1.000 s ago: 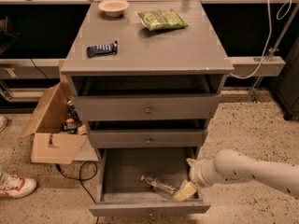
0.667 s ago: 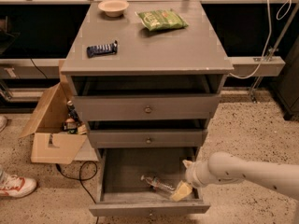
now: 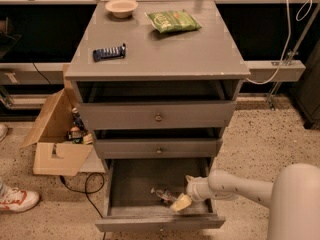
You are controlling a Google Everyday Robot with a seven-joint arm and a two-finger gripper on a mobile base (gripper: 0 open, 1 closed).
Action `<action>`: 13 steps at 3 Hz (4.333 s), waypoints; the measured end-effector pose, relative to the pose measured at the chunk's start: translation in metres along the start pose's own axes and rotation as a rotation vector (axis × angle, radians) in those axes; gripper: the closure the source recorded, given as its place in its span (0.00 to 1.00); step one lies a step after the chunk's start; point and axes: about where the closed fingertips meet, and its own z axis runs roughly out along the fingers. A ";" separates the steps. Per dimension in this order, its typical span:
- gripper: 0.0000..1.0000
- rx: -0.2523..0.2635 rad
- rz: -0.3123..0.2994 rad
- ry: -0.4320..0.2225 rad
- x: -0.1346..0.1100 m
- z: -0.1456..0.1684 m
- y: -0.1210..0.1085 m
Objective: Pick water bottle from bottom drawer and place on counter
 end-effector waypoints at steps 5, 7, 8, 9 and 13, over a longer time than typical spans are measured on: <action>0.27 0.039 0.098 0.033 0.051 0.135 -0.032; 0.81 0.017 0.071 -0.046 0.041 0.102 -0.026; 1.00 -0.013 -0.004 -0.195 0.012 0.032 -0.025; 1.00 -0.009 -0.080 -0.275 0.010 -0.065 -0.038; 1.00 0.009 -0.217 -0.336 -0.034 -0.137 -0.019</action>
Offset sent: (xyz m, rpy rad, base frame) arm 0.0457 0.0176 -0.1029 0.0250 0.0329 -0.1131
